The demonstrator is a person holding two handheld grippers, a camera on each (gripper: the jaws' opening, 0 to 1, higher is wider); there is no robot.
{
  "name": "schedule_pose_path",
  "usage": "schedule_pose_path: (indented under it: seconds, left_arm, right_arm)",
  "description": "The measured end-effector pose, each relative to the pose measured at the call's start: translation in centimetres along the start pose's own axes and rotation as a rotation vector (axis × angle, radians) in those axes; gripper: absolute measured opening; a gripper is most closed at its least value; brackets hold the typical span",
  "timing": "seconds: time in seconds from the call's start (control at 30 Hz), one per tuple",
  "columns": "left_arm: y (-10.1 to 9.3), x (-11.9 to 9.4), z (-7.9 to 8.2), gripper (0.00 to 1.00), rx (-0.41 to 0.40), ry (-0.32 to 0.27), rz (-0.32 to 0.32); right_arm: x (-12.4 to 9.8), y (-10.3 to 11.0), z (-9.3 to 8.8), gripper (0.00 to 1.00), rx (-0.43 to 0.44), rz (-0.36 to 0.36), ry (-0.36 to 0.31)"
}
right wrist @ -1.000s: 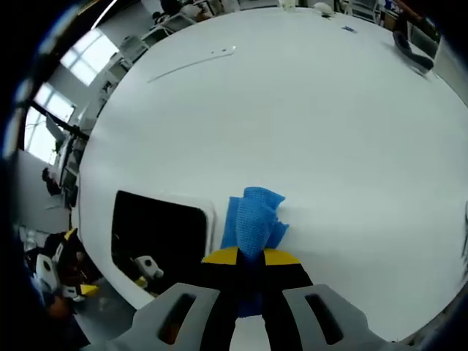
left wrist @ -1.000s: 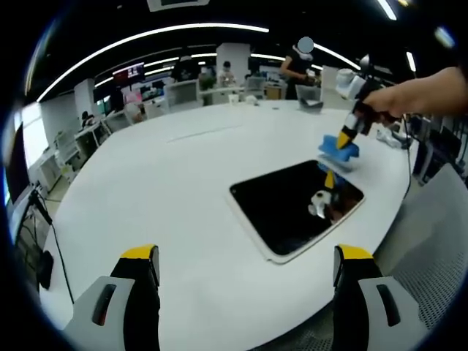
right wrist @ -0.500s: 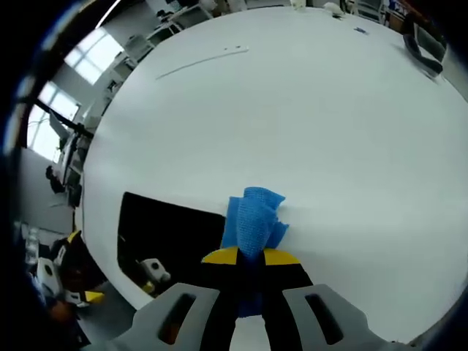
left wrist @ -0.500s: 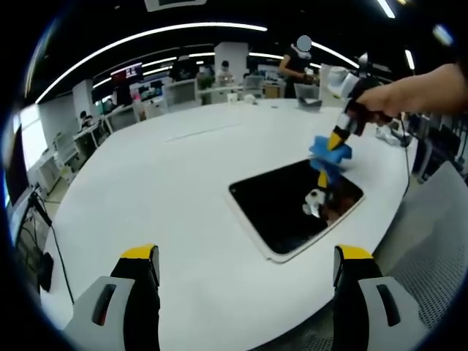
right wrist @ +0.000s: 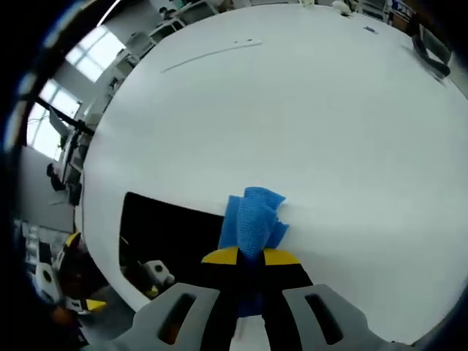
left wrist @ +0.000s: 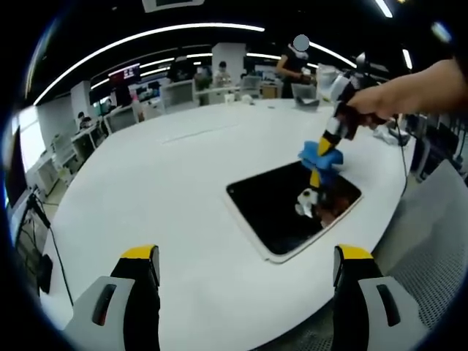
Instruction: Wipe the mirror surface with the cleaning cloth until all visible marks leave the cleaned area.
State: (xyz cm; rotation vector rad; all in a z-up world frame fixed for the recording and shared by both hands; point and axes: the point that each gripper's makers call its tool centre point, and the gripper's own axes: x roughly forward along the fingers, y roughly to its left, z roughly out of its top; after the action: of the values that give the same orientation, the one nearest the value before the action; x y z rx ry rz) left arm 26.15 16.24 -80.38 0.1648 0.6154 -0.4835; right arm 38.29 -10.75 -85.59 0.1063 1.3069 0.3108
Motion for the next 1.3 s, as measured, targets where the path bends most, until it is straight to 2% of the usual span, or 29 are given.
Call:
schedule_pose_path:
  seconds: [0.37, 0.63, 1.3]
  left_arm:
    - [-0.3, 0.1, -0.1, 0.99, 0.008, 0.005, -0.015]
    - [-0.5, 0.1, 0.0, 0.99, 0.006, 0.003, -0.030]
    - [-0.9, 0.2, -0.1, 1.00, 0.018, 0.005, -0.049]
  right_arm:
    - [0.6, 0.7, 0.0, 0.04, -0.032, -0.032, 0.014]
    - [0.5, 0.6, 0.0, 0.04, -0.023, -0.042, 0.014]
    - [1.1, 2.6, 0.1, 0.04, -0.014, -0.033, 0.014]
